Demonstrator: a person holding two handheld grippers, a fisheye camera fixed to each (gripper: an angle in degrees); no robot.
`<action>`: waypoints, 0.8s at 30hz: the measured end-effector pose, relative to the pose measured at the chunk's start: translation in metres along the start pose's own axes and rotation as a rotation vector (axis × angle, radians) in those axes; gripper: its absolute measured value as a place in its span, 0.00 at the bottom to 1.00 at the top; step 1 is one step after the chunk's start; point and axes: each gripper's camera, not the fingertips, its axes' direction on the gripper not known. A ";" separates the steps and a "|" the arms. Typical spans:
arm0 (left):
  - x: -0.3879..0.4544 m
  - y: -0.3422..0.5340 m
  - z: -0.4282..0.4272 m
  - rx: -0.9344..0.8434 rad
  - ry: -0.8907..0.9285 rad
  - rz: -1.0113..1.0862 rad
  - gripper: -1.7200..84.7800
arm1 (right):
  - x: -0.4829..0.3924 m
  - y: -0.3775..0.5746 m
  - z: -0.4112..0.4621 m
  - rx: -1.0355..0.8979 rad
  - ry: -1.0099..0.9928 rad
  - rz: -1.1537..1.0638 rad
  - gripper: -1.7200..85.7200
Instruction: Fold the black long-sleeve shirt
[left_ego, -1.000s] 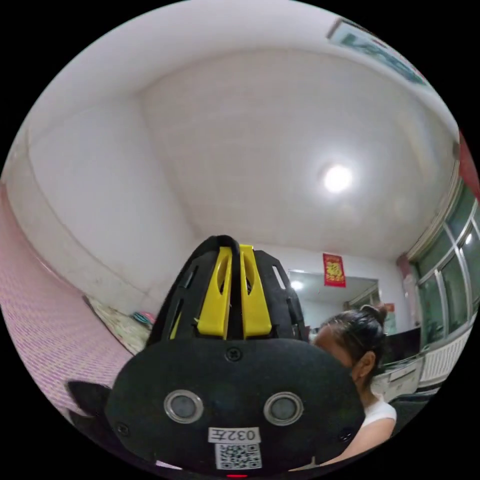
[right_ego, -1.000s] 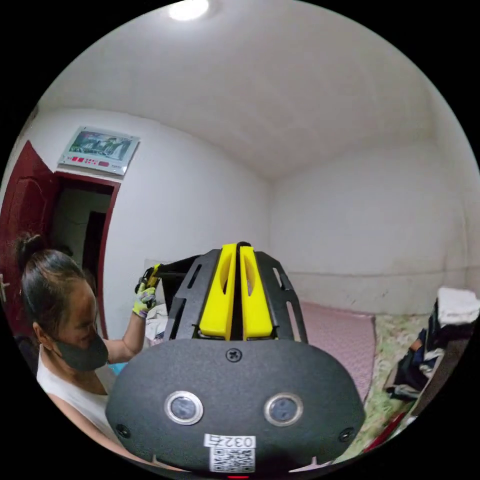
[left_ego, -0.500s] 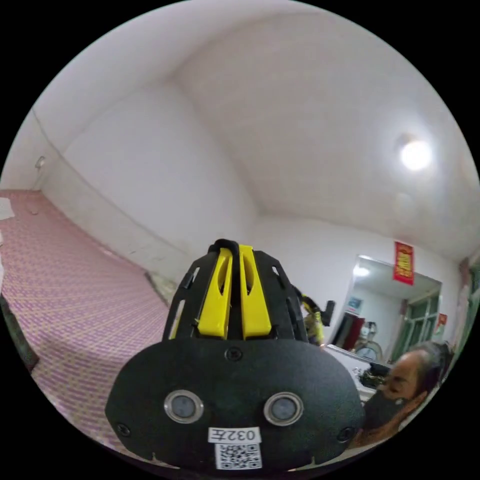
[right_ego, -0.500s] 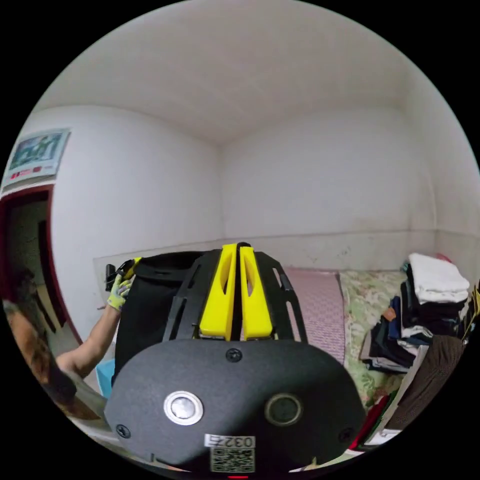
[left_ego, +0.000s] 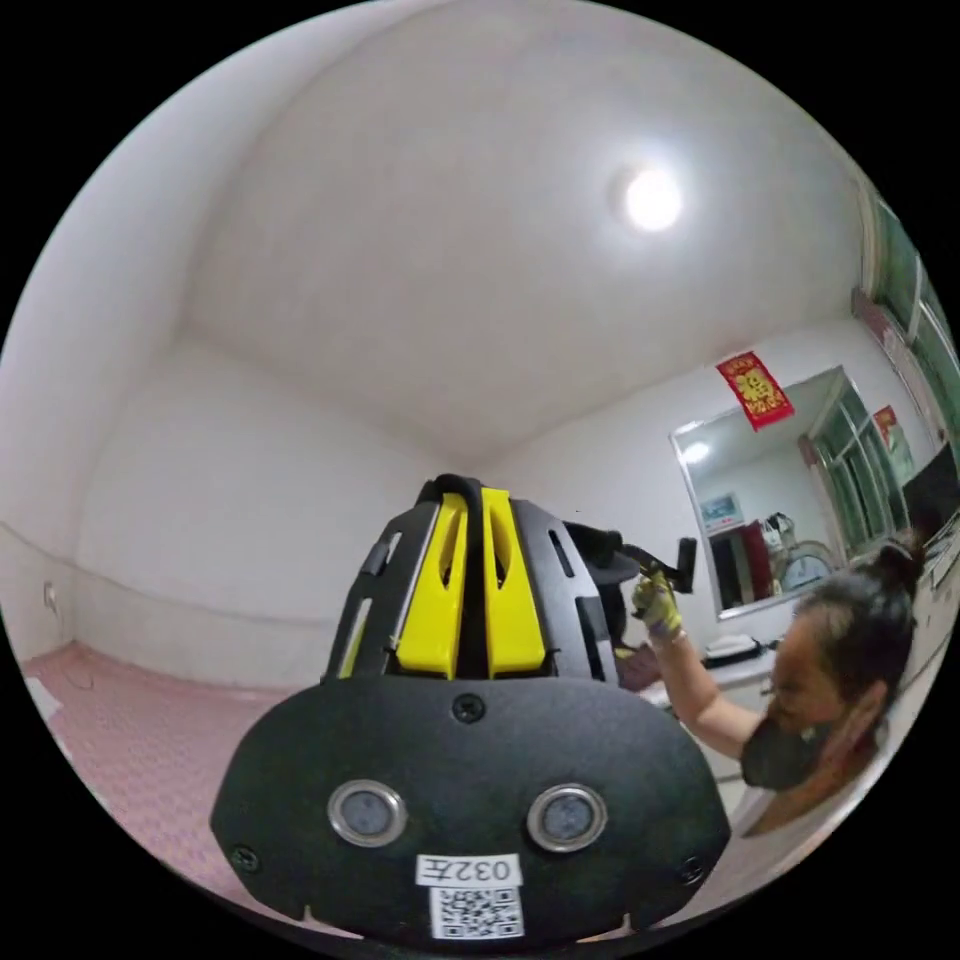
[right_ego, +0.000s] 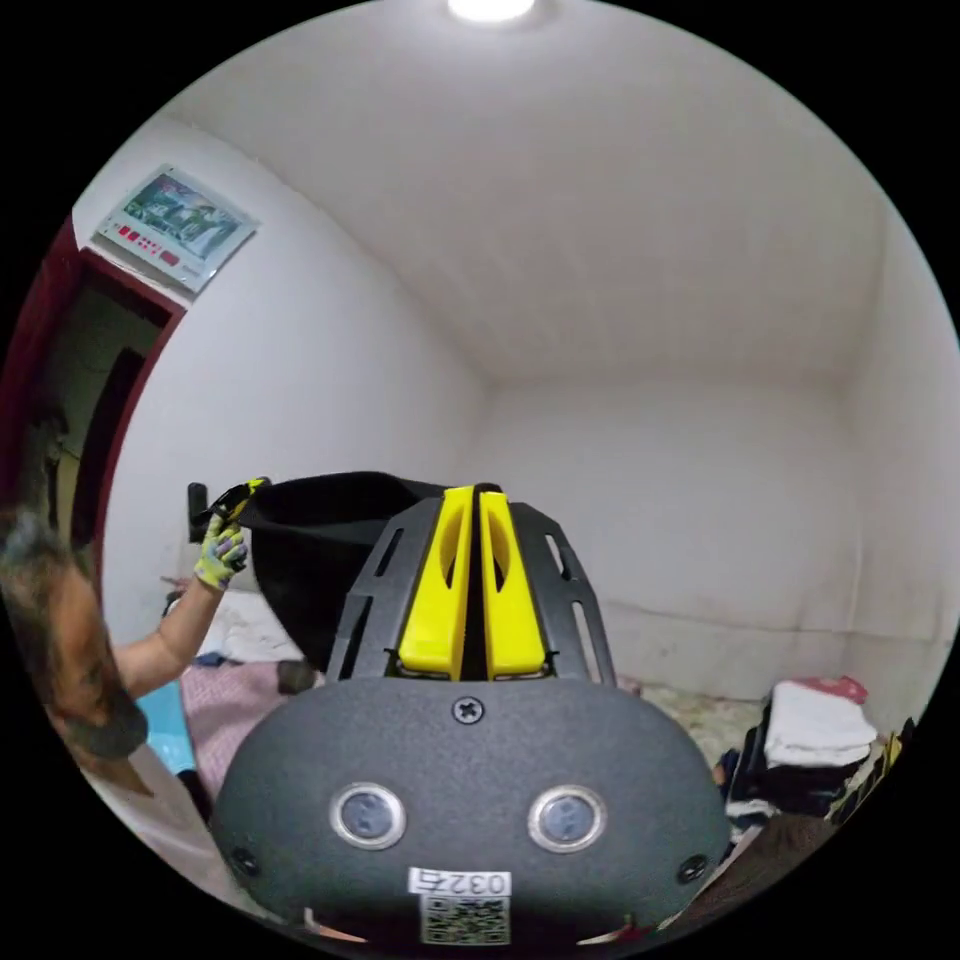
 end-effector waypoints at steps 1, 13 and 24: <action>-0.002 0.019 -0.009 -0.035 -0.018 -0.019 0.01 | 0.001 0.021 0.002 -0.033 -0.023 0.015 0.01; -0.052 0.388 -0.126 -0.702 -0.164 -0.874 0.00 | -0.005 0.474 0.025 -0.632 -0.265 0.828 0.01; -0.035 0.333 -0.150 -0.823 -0.156 -0.864 0.01 | -0.017 0.523 0.004 -0.874 -0.260 0.849 0.01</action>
